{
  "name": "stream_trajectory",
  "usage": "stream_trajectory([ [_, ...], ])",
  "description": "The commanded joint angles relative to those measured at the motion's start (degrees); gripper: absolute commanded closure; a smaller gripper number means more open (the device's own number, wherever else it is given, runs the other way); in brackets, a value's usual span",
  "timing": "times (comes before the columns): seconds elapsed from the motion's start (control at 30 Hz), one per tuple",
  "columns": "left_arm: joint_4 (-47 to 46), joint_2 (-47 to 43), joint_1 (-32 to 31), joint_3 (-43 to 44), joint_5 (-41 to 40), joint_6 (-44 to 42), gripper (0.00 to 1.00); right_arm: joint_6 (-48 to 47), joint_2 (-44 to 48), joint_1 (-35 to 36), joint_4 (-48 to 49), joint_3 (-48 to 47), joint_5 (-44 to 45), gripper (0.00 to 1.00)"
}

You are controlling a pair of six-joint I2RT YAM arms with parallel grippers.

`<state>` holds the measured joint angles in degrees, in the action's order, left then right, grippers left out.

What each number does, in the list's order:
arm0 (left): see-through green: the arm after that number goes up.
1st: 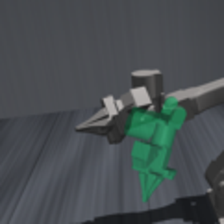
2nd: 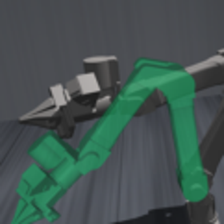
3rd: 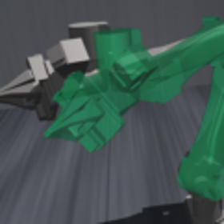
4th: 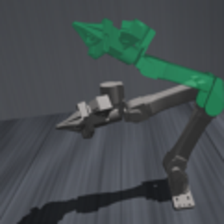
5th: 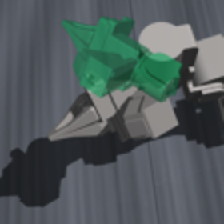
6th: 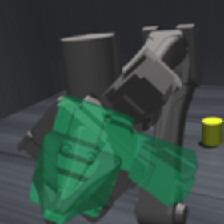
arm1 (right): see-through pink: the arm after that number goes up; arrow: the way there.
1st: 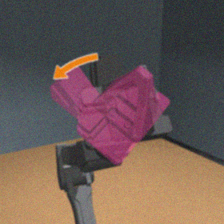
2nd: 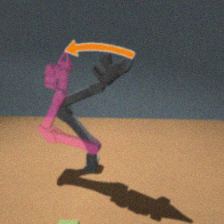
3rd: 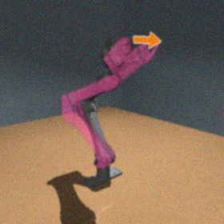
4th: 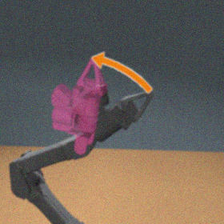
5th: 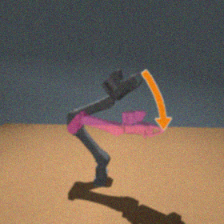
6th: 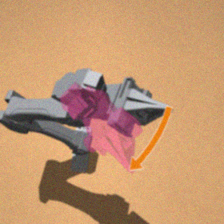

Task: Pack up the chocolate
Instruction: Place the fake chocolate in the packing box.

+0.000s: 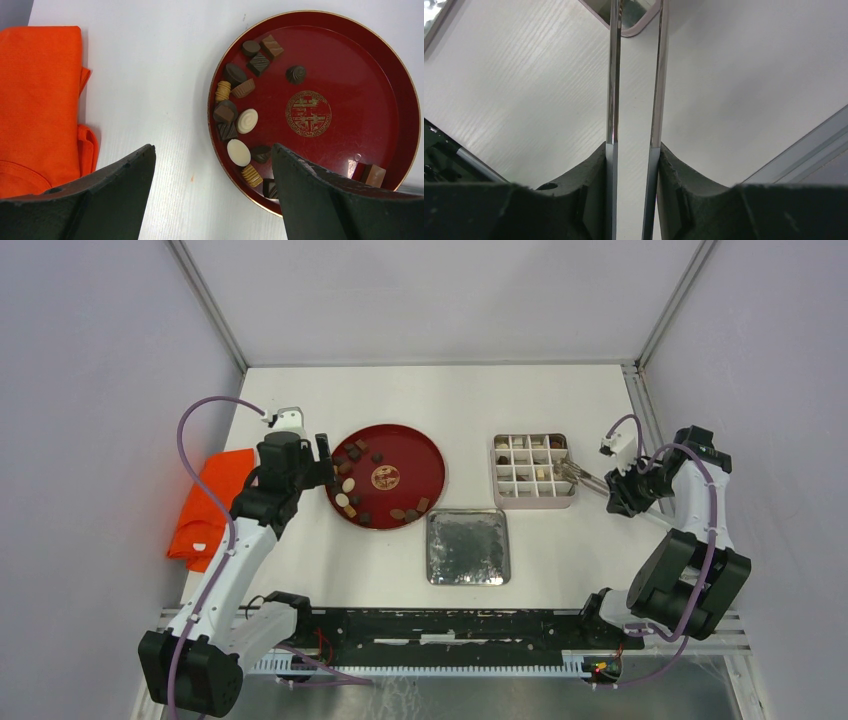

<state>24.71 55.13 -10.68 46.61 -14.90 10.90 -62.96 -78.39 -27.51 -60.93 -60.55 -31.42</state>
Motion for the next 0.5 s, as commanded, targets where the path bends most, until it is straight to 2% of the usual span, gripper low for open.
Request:
stream_trajectory([
  [0.0,-2.0,-0.1,0.2,0.2,0.3,-2.4,0.09,-3.2,1.4,-0.2,-3.2,-2.6,-5.4,0.63],
  [0.13,-2.0,0.1,0.2,0.2,0.3,-2.4,0.09,-6.8,1.5,0.5,-7.4,-3.9,-10.6,0.64],
  [0.23,-2.0,0.2,0.2,0.1,0.3,-2.4,0.09,-7.5,1.9,3.6,-8.0,-4.0,-13.0,0.64],
  [0.37,-2.0,0.5,0.2,0.1,-0.1,-2.4,0.09,-5.5,3.5,11.0,-5.2,-3.4,-16.0,0.64],
  [0.47,-2.0,0.6,0.2,0.1,-0.5,-2.4,0.09,-0.2,5.0,18.4,0.8,-2.2,-17.1,0.64],
])
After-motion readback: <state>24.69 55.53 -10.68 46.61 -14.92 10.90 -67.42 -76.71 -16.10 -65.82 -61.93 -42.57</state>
